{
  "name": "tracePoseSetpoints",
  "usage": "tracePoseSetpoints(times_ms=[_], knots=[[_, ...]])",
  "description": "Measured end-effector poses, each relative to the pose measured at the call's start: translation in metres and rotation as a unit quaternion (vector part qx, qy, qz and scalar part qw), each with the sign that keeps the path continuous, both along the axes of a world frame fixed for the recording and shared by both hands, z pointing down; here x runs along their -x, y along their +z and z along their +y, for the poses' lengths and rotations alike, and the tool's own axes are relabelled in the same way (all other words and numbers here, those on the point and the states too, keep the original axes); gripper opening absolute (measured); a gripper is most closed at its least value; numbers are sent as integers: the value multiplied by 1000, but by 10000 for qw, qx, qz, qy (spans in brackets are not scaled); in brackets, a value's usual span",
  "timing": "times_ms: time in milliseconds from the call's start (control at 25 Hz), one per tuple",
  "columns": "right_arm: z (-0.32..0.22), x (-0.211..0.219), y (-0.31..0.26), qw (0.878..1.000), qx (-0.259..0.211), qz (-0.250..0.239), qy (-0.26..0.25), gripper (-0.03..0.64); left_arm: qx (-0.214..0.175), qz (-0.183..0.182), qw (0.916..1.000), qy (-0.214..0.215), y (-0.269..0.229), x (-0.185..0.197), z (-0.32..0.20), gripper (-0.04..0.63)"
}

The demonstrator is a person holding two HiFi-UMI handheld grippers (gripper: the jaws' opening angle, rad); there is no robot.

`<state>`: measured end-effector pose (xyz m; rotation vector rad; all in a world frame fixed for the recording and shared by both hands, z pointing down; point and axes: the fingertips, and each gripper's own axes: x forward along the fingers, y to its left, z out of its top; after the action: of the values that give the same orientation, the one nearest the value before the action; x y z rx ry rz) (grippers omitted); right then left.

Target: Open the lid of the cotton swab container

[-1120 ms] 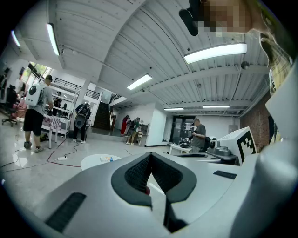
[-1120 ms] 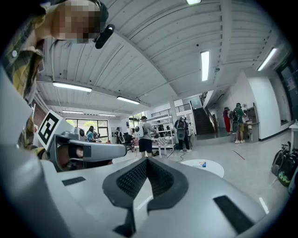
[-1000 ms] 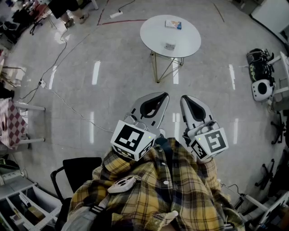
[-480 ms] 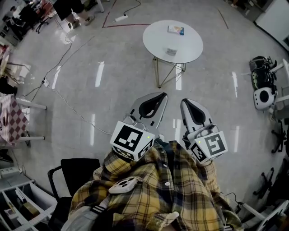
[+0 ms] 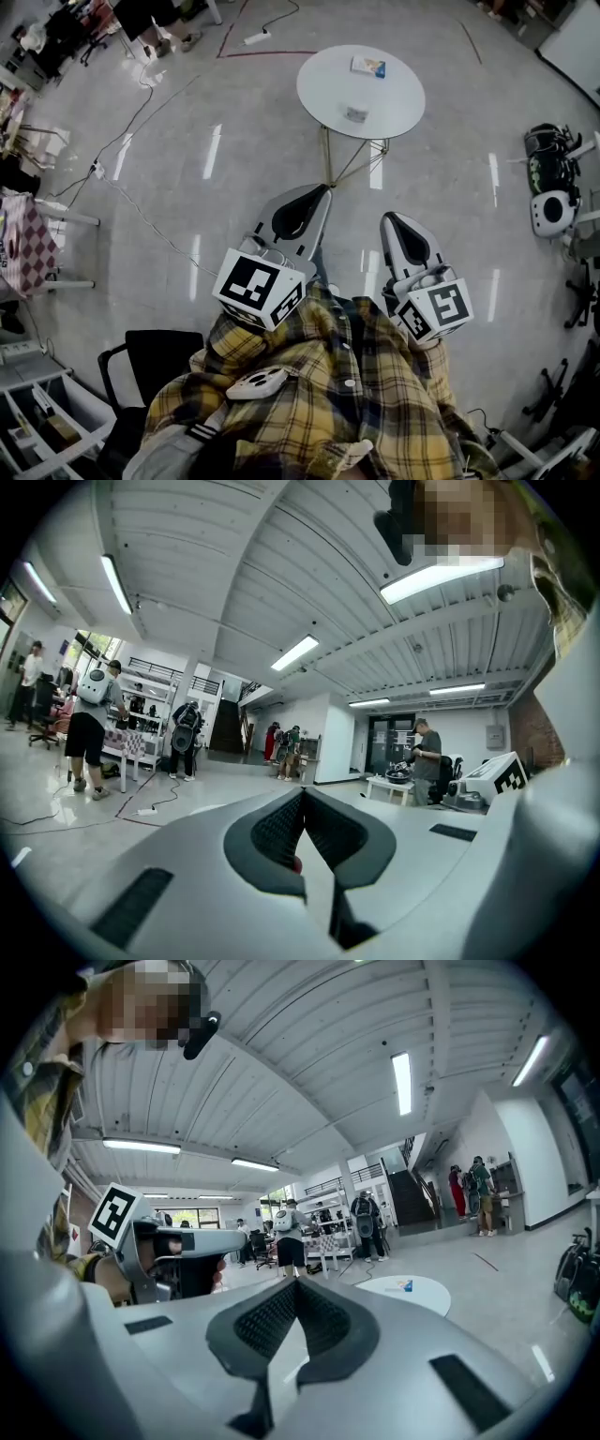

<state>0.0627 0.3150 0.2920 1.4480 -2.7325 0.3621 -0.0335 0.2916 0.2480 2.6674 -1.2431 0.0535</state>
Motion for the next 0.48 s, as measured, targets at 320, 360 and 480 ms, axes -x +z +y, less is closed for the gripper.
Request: tracePoseSetpoints(times_ms=[320,360,480], knots=[[-69,-3,15,9997,145,13,176,15,60,-59,9998,191,9,-4,-82,20],[-81,-2,16,9997,152,21,193,15,60,-72,9997,242,9,-5,-95,20],[-126,6,17,9995,175,50,274,15,62,-112,9991,399,10,-3,-137,20]])
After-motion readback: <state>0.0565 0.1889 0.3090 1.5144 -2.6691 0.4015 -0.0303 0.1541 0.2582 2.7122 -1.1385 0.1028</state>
